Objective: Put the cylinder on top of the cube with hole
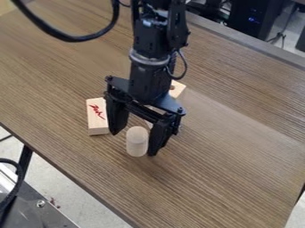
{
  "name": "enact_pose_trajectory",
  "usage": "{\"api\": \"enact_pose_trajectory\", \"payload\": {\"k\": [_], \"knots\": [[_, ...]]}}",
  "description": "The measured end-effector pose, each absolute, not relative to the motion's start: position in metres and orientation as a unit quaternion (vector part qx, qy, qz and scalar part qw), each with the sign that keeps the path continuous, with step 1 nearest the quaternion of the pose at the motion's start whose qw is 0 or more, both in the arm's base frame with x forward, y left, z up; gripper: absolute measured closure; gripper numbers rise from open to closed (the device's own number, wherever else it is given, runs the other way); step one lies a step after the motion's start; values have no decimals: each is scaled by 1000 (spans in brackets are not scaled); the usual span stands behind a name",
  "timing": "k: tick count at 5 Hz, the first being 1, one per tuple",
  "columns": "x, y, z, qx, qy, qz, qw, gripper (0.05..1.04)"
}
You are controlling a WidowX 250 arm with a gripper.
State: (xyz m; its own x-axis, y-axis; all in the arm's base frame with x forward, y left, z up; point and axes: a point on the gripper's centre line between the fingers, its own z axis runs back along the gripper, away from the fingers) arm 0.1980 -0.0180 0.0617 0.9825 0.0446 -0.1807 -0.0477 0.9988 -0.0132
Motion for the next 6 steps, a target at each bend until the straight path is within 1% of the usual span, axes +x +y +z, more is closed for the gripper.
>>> {"api": "enact_pose_trajectory", "payload": {"k": [1,2,3,4,5,6], "knots": [[199,-15,51,6,102,36,994,84],[196,-9,48,18,120,59,991,84],[196,-4,48,21,119,70,990,84],[197,-4,43,9,105,83,991,84],[196,-5,34,-17,81,113,990,84],[197,-4,31,-32,49,150,987,84]]}}
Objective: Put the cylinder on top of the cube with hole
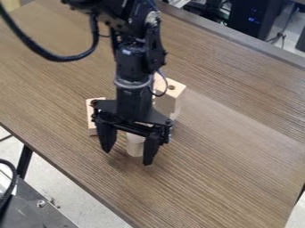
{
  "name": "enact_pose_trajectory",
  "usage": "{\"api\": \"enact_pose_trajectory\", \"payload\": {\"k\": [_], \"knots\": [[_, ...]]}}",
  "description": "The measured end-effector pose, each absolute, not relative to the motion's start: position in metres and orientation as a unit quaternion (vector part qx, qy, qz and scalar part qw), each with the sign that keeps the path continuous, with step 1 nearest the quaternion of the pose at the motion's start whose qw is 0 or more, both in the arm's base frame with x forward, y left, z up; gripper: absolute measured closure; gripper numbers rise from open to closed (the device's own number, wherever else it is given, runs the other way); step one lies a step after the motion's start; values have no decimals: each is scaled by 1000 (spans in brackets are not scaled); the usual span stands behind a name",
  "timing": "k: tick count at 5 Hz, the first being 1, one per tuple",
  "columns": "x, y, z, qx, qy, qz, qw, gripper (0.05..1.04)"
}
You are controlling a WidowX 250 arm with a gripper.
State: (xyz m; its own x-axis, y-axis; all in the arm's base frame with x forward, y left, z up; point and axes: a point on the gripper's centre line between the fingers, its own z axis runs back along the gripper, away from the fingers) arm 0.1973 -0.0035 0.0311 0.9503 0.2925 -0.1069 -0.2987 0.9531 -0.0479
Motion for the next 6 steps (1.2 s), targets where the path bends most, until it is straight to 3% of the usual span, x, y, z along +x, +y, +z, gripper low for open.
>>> {"api": "enact_pose_trajectory", "payload": {"k": [2,3,4,5,6], "knots": [[207,6,27,-16,26,156,987,132],[209,8,29,-10,18,161,987,417],[206,8,40,-10,6,163,987,561],[203,7,59,-17,-9,163,986,561],[206,6,101,-38,-44,157,986,561]]}}
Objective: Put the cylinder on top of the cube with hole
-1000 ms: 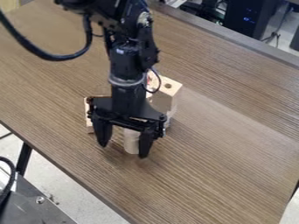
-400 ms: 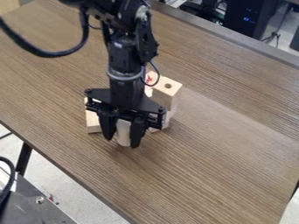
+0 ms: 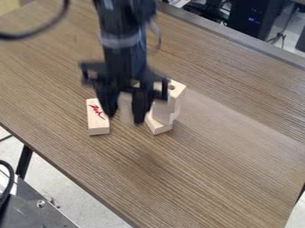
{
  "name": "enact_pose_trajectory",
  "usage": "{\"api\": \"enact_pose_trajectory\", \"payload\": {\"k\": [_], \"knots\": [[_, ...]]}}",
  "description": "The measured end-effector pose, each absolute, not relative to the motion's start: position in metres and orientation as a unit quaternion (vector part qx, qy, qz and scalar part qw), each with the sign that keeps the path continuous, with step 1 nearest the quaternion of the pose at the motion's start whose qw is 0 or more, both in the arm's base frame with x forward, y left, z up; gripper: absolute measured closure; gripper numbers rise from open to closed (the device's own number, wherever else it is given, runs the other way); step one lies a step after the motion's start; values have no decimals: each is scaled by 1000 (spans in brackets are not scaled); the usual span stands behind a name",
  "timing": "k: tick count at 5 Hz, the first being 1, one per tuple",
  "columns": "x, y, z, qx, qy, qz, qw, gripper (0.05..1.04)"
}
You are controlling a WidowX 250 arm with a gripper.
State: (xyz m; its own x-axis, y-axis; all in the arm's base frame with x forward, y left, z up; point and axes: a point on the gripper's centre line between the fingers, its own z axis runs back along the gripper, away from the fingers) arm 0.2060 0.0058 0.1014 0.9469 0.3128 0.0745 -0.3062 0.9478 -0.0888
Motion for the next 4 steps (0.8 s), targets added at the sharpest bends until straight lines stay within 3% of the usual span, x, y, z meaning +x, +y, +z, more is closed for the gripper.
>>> {"api": "enact_pose_trajectory", "payload": {"k": [2,4], "knots": [[222,-2,178,-48,-113,88,989,561],[260,-20,173,-43,-100,9,994,561]]}}
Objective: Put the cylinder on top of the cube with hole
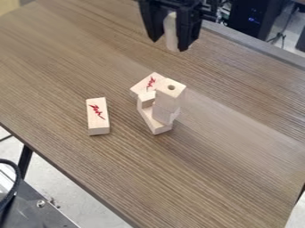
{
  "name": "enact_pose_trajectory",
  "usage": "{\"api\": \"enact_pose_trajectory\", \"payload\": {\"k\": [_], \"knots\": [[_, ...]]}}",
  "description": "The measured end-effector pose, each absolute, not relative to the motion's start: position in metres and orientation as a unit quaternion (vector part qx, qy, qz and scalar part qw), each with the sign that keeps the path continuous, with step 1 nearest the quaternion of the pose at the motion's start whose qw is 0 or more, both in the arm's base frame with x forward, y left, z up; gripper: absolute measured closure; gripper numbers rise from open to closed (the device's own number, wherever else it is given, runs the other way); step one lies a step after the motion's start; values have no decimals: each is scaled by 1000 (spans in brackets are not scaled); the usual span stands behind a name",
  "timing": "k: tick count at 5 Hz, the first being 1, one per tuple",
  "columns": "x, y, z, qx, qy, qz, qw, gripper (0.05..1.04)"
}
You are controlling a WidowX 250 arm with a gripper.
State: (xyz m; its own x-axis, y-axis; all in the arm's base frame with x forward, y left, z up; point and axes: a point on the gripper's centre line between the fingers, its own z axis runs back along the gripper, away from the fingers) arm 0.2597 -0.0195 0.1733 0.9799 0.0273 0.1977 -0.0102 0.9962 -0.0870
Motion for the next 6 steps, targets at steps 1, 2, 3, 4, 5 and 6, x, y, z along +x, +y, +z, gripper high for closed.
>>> {"api": "enact_pose_trajectory", "payload": {"k": [1,2,3,4,5,6], "knots": [[264,-20,156,-41,-68,2,997,561],[263,-17,146,-42,-40,10,998,561],[267,-14,132,-37,-11,17,999,561],[272,-10,124,-26,21,32,999,561],[275,-4,122,-16,32,48,998,561],[276,0,119,-12,44,57,997,561]]}}
